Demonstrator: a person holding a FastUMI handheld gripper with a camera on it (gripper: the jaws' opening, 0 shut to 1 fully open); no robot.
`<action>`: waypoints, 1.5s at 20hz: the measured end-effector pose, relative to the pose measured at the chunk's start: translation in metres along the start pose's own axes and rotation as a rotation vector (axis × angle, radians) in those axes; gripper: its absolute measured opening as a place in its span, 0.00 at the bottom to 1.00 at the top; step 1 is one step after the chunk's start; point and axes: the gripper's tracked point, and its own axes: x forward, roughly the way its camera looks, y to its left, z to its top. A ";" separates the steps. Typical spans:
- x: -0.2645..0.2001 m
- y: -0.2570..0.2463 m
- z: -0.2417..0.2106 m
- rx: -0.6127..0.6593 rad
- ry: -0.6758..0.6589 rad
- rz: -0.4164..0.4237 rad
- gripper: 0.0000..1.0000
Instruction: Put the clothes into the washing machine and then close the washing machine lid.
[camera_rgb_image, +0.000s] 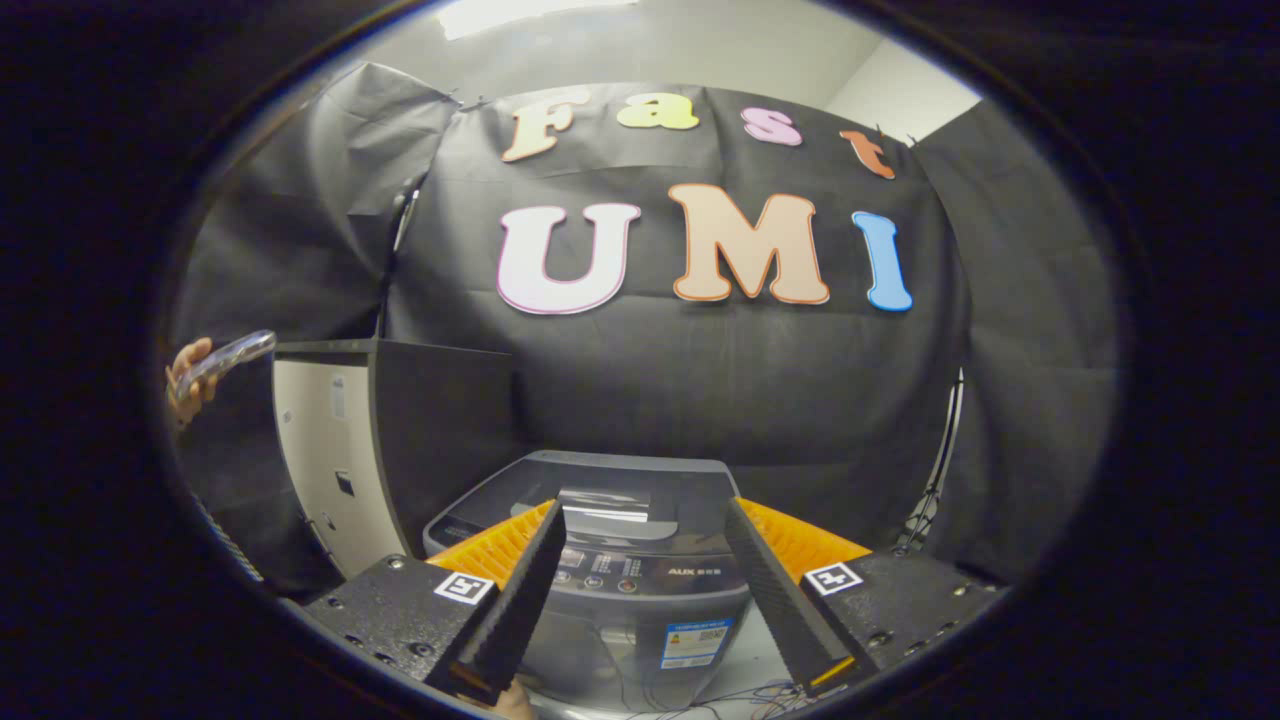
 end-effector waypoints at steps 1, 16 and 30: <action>-0.010 0.000 -0.007 0.000 -0.007 -0.004 0.97; -0.087 -0.016 -0.070 0.069 0.061 -0.091 0.97; -0.095 0.002 -0.069 0.069 0.065 0.005 0.97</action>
